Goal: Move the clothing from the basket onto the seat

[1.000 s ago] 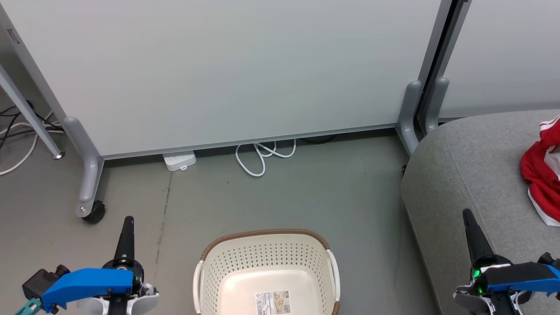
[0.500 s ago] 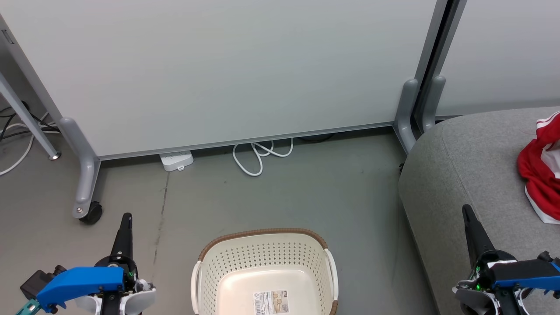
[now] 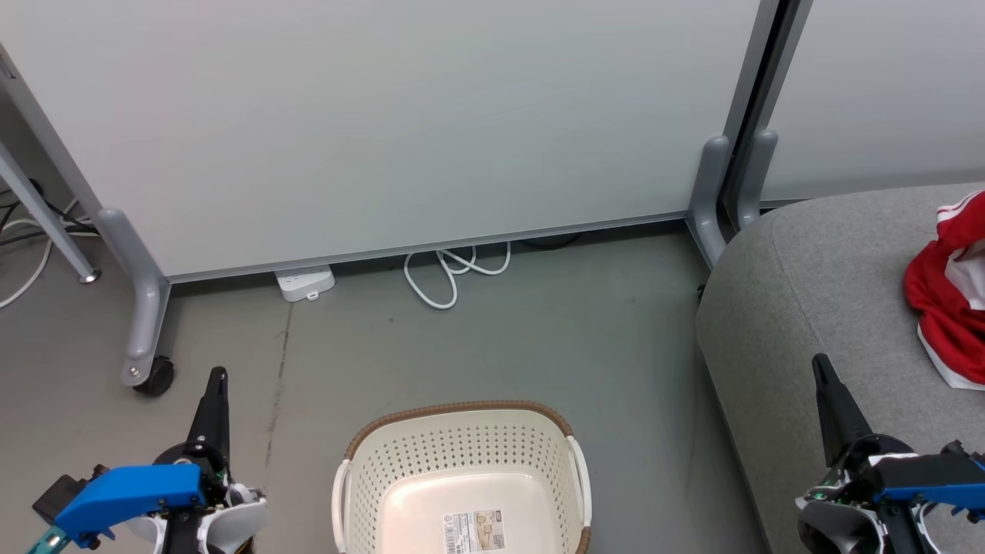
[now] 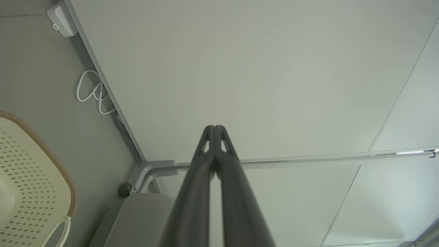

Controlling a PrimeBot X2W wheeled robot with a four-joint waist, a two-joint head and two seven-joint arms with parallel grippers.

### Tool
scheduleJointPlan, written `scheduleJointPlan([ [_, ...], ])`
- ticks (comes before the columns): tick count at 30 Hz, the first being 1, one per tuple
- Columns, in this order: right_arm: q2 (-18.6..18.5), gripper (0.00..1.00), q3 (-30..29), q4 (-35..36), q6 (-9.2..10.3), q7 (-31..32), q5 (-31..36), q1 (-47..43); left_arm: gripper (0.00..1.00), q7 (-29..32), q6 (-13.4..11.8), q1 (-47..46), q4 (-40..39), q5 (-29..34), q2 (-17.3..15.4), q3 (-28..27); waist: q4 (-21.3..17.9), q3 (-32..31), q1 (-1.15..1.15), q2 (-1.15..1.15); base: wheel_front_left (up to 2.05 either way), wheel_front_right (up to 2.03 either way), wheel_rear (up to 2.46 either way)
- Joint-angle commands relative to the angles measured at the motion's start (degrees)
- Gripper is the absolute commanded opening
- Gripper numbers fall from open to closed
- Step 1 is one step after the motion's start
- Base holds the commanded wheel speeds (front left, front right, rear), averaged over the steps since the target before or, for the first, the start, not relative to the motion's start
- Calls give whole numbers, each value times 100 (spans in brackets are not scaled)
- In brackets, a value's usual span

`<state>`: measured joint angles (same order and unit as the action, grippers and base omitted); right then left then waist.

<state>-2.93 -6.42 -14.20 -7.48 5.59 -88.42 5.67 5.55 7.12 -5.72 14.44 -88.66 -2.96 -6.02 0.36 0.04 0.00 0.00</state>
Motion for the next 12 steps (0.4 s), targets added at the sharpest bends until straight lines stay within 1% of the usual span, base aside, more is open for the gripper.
scheduleJointPlan([
  [1,7,0,-12,18,-2,40,-93,70,0,42,62,-70,-34,-81,3,-24,-3,1,0,0,0,0,0],
  [8,9,0,-22,17,-2,115,-412,108,0,113,60,-86,-50,-390,6,-64,-34,10,0,0,0,0,0],
  [12,9,0,-21,16,-2,119,-402,100,0,120,59,-88,-48,-380,6,-65,-36,11,0,0,0,0,0],
])
